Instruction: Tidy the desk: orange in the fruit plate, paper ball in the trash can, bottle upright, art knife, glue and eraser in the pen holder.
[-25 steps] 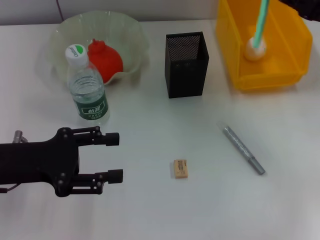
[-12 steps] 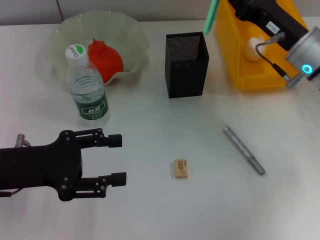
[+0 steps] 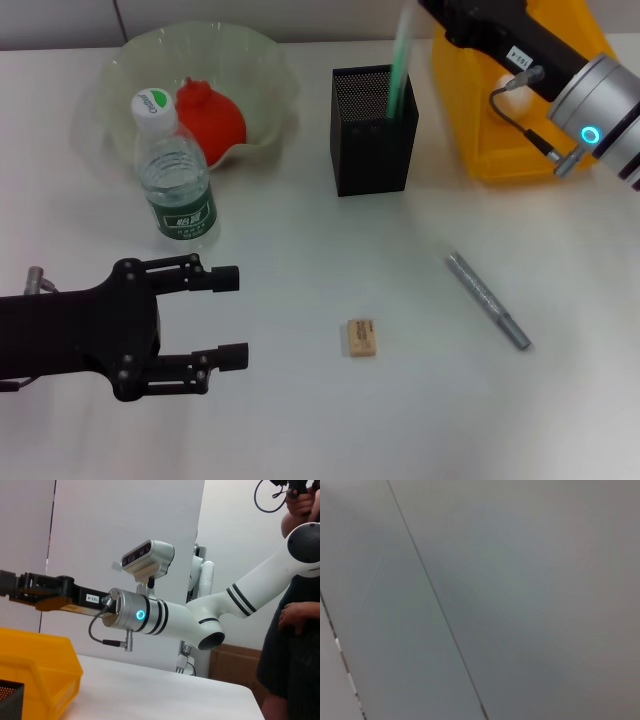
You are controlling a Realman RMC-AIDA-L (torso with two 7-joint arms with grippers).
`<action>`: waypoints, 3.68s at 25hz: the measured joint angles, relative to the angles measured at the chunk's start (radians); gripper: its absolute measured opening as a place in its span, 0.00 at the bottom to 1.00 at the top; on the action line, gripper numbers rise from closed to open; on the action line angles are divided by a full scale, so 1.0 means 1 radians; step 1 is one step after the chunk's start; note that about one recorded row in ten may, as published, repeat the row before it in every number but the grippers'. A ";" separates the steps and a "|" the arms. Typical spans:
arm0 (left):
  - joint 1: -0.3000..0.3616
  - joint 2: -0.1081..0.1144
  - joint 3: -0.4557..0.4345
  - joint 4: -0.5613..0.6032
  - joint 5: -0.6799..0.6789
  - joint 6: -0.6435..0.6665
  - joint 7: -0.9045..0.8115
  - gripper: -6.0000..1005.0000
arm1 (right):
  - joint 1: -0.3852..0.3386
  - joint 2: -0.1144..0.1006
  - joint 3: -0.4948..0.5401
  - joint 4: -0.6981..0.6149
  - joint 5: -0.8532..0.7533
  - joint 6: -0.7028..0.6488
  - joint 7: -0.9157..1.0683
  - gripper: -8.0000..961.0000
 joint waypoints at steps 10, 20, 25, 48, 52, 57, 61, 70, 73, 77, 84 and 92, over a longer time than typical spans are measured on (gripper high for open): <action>0.011 -0.001 -0.037 -0.012 -0.001 -0.006 0.037 0.74 | -0.166 -0.040 -0.216 -0.285 -0.069 -0.143 0.300 0.61; 0.041 0.020 -0.091 -0.008 0.022 -0.047 0.068 0.74 | -0.232 -0.135 -0.174 -0.856 -0.705 -0.535 0.842 0.76; 0.040 0.016 -0.091 -0.010 0.022 -0.050 0.075 0.74 | -0.092 -0.132 -0.186 -0.901 -0.963 -0.596 0.949 0.75; 0.086 0.012 -0.083 -0.028 0.093 0.000 0.047 0.74 | 0.040 -0.004 -0.648 -0.893 -1.129 -0.379 0.887 0.73; 0.083 0.018 -0.093 -0.026 0.097 0.011 0.012 0.74 | 0.056 -0.003 -0.740 -0.866 -1.118 -0.275 0.859 0.72; 0.083 0.028 -0.109 -0.023 0.095 0.020 -0.013 0.74 | 0.054 -0.002 -0.801 -0.859 -1.117 -0.221 0.823 0.72; 0.083 0.040 -0.110 -0.026 0.094 0.031 -0.024 0.74 | 0.053 -0.001 -0.838 -0.849 -1.111 -0.188 0.821 0.72; 0.092 0.046 -0.111 -0.027 0.098 0.029 -0.026 0.74 | 0.063 0.001 -0.932 -0.815 -1.068 -0.121 0.820 0.71; 0.093 0.046 -0.111 -0.026 0.098 0.028 -0.026 0.74 | 0.064 0.001 -0.939 -0.813 -1.067 -0.118 0.820 0.70; 0.093 0.046 -0.122 -0.027 0.097 0.029 -0.026 0.74 | 0.067 0.001 -0.977 -0.804 -1.066 -0.097 0.829 0.70; 0.097 0.046 -0.133 -0.023 0.096 0.048 -0.026 0.74 | 0.074 0.002 -1.028 -0.800 -1.066 -0.061 0.848 0.49; 0.097 0.046 -0.146 -0.017 0.093 0.058 -0.027 0.74 | 0.039 -0.002 -0.975 -0.916 -1.066 -0.117 0.885 0.43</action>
